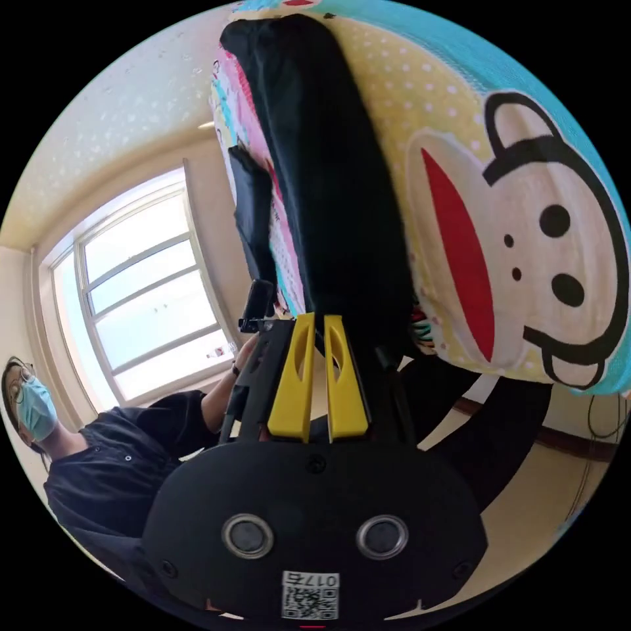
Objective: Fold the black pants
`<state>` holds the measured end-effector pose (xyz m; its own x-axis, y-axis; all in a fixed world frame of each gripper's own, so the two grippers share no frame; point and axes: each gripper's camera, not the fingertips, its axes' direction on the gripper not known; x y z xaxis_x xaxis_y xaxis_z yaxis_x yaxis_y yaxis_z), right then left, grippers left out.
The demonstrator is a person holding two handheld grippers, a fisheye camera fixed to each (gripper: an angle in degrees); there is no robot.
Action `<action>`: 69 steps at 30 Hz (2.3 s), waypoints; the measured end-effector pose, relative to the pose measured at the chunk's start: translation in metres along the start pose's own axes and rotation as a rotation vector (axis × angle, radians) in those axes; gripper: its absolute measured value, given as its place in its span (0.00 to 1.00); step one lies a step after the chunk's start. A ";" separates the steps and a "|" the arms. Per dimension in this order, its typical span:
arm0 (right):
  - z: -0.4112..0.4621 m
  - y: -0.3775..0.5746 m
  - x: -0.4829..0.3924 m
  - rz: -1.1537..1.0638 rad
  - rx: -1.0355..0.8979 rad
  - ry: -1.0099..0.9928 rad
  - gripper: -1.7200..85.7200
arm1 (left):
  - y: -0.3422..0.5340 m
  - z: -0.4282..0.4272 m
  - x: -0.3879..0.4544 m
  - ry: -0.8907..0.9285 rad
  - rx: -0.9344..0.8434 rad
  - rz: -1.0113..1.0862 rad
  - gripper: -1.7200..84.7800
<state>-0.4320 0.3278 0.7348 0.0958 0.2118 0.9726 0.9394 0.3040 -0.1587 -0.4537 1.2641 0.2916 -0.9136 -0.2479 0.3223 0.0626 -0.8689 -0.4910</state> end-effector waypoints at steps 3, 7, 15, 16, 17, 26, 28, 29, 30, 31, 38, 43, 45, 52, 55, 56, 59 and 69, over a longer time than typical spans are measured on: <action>-0.019 -0.003 -0.023 -0.059 -0.016 -0.105 0.05 | 0.015 0.001 0.029 0.098 -0.032 0.118 0.07; -0.047 -0.001 -0.045 -0.146 0.027 -0.202 0.05 | 0.032 0.001 0.045 0.321 -0.013 0.214 0.06; -0.033 -0.013 0.031 0.041 0.040 0.042 0.04 | 0.035 0.037 -0.013 0.046 0.052 -0.044 0.02; -0.035 -0.012 0.032 0.019 0.052 -0.008 0.04 | 0.044 0.033 -0.010 0.055 0.119 -0.018 0.02; -0.040 -0.010 0.036 0.011 0.078 -0.068 0.04 | 0.050 0.029 -0.005 0.036 0.163 -0.001 0.04; -0.096 -0.074 0.058 0.025 0.217 -0.057 0.17 | -0.001 -0.009 0.059 -0.007 0.332 0.278 0.19; -0.098 -0.102 0.056 -0.017 0.195 -0.032 0.17 | -0.027 -0.012 0.067 0.003 0.329 0.306 0.20; -0.095 -0.119 0.055 -0.033 0.172 -0.014 0.18 | -0.045 -0.010 0.069 -0.003 0.320 0.312 0.20; -0.089 -0.134 0.055 -0.043 0.137 0.010 0.18 | -0.054 -0.008 0.069 -0.011 0.306 0.308 0.20; -0.084 -0.141 0.056 -0.043 0.115 0.031 0.19 | -0.071 0.000 0.067 -0.024 0.260 0.294 0.19; -0.046 -0.153 0.091 0.033 -0.012 0.003 0.11 | -0.075 0.083 0.035 0.234 0.119 0.325 0.10; -0.051 -0.102 0.124 0.050 -0.056 -0.183 0.09 | -0.025 0.115 0.019 0.274 0.149 0.289 0.09; -0.052 -0.077 0.134 0.022 -0.086 -0.107 0.12 | -0.012 0.127 0.015 0.219 0.103 0.287 0.11; -0.054 -0.028 0.182 -0.005 -0.010 -0.142 0.21 | 0.003 0.135 -0.015 0.265 0.090 0.342 0.14; -0.026 -0.019 0.202 -0.042 -0.063 -0.247 0.19 | -0.002 0.161 -0.016 0.226 -0.032 0.384 0.13; -0.011 -0.016 0.206 -0.060 -0.090 -0.258 0.18 | 0.001 0.171 -0.016 0.188 -0.053 0.397 0.12; 0.008 0.005 0.214 -0.075 -0.040 -0.220 0.15 | 0.015 0.191 -0.024 0.106 -0.048 0.373 0.10; -0.004 0.109 0.159 -0.234 -0.091 -0.437 0.07 | 0.109 0.219 0.044 0.167 -0.084 0.560 0.08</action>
<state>-0.3128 0.3909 0.8727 -0.2492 0.5225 0.8154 0.9461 0.3113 0.0896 -0.3989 1.0649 0.4298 -0.8019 -0.5823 -0.1335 0.5281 -0.5864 -0.6142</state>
